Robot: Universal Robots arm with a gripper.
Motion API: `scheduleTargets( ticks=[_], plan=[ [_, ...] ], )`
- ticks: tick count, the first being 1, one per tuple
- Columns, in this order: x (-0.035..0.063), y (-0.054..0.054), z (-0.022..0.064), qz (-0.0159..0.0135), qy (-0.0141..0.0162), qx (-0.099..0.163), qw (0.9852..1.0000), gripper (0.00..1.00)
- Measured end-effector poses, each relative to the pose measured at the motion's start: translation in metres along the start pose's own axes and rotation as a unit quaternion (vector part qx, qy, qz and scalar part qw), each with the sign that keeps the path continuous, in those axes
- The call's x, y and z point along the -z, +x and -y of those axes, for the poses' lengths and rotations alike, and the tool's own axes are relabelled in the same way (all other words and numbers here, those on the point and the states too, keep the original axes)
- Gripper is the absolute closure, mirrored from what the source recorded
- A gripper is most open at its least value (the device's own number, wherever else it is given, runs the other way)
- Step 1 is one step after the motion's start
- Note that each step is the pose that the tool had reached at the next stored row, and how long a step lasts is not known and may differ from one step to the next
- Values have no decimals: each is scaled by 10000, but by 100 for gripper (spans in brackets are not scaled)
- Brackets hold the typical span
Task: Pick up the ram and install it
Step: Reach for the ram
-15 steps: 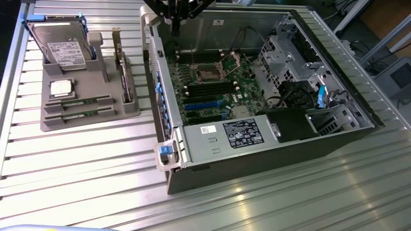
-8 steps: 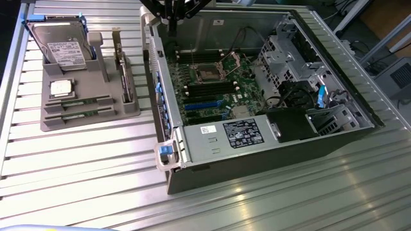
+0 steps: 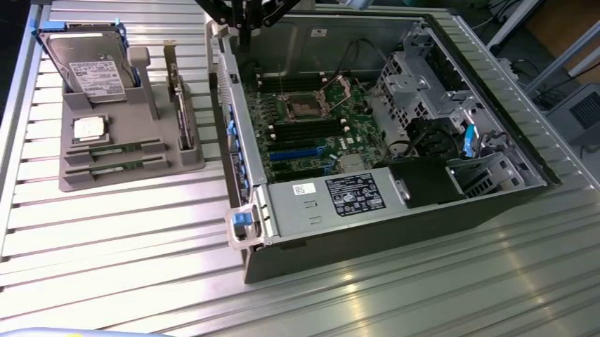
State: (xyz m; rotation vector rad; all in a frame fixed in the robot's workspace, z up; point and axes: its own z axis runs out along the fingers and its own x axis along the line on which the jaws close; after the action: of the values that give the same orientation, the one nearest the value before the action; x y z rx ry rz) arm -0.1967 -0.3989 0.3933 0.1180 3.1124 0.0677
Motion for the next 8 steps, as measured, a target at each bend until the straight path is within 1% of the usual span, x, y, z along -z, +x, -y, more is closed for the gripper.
scheduleTargets(
  ticks=[8],
  plan=[
    [3,91,7,0,0,0,10000,90]
  ],
)
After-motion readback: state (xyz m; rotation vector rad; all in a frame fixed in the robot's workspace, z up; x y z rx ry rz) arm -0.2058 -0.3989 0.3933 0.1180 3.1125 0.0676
